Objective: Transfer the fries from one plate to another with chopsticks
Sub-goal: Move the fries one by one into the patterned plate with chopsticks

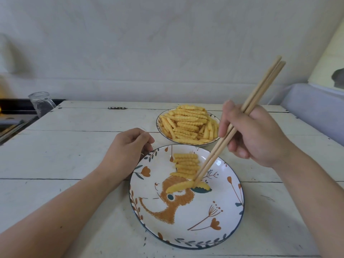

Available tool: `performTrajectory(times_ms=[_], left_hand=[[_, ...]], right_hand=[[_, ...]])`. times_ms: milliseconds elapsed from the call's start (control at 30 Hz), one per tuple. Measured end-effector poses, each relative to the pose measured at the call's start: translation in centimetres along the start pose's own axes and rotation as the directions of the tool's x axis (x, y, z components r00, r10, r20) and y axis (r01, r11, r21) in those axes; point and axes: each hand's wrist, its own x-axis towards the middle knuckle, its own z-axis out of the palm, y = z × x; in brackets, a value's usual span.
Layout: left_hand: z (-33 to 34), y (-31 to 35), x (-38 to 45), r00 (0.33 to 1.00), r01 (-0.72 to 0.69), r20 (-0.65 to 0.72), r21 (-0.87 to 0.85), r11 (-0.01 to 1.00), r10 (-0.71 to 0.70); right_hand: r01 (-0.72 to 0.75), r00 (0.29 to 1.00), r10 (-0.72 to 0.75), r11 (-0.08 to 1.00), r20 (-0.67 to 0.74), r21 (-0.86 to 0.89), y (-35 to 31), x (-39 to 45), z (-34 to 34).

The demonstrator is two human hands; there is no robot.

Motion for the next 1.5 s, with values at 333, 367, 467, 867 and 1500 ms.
performTrajectory(times_ms=[333,367,467,867,1500], left_hand=[[0.0,0.0,0.0,1.000,0.000,0.002,-0.003,1.000,0.000],[-0.1,0.0,-0.1,1.000,0.002,0.003,-0.002,1.000,-0.002],[0.0,0.1,0.0,1.000,0.004,0.006,-0.005,1.000,-0.004],[0.1,0.2,-0.1,1.000,0.011,-0.004,0.023,1.000,-0.011],[0.0,0.1,-0.1,1.000,0.008,0.008,0.006,1.000,-0.008]], right_hand=[[0.062,0.976,-0.068,0.997,-0.207,-0.036,-0.1,0.5,-0.5],[0.075,0.956,-0.083,0.996,-0.282,-0.037,0.2,0.8,-0.8],[0.080,0.844,-0.115,0.993,-0.523,-0.088,1.1,1.5,-1.8],[0.076,0.819,-0.299,0.902,-0.490,-0.424,4.4,2.0,-0.3],[-0.063,0.831,0.147,0.983,-0.537,0.171,1.6,2.4,-2.4]])
